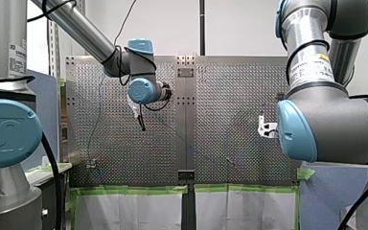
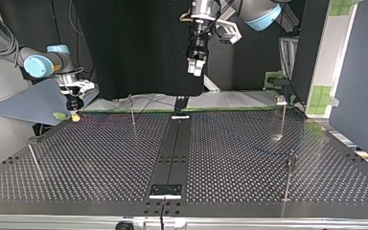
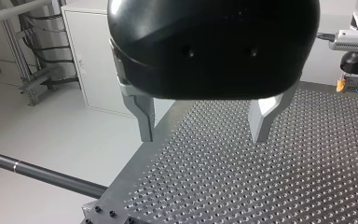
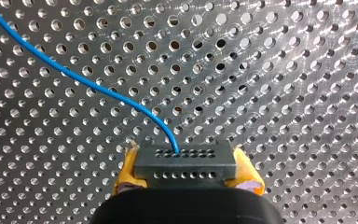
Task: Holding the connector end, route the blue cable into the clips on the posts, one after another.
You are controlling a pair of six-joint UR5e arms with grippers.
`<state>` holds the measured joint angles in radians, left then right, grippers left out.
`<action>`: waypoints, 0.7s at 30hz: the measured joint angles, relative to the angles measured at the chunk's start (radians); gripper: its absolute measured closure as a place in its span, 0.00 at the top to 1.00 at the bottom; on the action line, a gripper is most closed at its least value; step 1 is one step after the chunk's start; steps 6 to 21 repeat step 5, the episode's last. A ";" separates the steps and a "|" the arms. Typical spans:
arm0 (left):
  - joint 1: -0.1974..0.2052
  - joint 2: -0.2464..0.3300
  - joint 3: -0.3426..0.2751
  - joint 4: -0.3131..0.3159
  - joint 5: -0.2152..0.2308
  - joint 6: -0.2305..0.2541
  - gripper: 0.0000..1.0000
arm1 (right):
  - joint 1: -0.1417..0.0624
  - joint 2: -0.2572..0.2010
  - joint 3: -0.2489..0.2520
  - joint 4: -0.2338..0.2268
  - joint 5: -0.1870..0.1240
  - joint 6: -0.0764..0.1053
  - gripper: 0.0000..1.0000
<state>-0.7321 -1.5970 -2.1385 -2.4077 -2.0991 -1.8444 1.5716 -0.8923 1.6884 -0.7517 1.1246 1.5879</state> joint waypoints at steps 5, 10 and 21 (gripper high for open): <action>0.000 0.000 0.000 0.000 0.000 0.000 1.00 | 0.000 0.000 0.000 0.000 0.000 0.000 0.00; 0.000 0.000 0.000 0.000 0.000 0.000 1.00 | 0.000 0.000 0.000 0.000 0.000 0.000 0.00; 0.000 0.000 0.000 0.000 0.000 0.000 1.00 | 0.000 0.000 0.000 0.000 0.000 0.000 0.00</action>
